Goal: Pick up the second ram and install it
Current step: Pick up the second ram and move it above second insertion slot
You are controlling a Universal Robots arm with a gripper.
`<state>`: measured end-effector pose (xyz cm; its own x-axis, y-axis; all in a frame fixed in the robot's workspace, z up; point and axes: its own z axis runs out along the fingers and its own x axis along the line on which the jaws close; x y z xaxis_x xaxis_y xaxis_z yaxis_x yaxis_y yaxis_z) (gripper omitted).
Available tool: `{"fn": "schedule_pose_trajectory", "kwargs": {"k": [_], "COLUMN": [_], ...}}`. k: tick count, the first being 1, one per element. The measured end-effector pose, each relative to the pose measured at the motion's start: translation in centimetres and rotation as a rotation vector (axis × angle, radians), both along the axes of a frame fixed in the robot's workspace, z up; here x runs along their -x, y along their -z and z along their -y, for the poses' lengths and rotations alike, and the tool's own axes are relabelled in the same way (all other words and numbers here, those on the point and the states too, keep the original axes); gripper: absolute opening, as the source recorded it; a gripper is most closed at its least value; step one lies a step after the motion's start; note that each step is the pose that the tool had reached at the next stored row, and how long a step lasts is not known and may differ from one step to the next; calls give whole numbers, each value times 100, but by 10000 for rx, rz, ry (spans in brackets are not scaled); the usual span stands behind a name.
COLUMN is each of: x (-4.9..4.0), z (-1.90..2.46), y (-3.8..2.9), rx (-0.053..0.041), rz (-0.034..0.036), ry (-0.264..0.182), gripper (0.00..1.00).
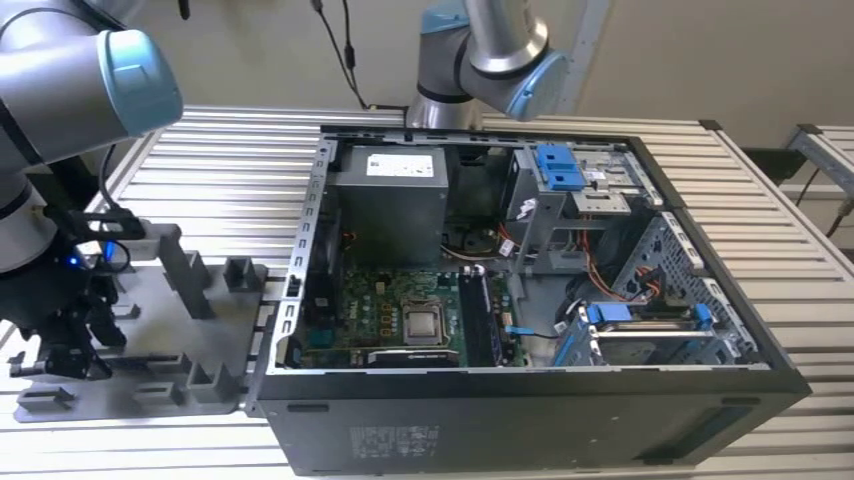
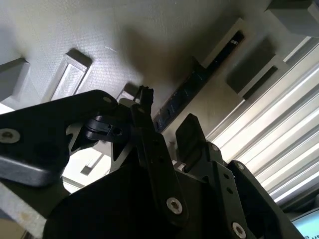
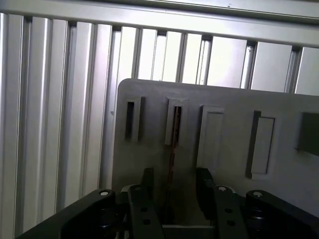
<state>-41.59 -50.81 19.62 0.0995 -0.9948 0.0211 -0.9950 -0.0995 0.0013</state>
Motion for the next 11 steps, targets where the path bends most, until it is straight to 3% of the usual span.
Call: {"fn": "schedule_pose_trajectory", "kwargs": {"k": [4,6,7,10,11], "x": [0,-1,0,0,0], "z": [0,0,0,0,0], "y": [1,1,1,1,1], "rx": [-1,-2,-2,-1,-2], "rz": [3,4,4,6,5], "ry": [0,0,0,0,0], "gripper": [45,33,33,15,14]}}
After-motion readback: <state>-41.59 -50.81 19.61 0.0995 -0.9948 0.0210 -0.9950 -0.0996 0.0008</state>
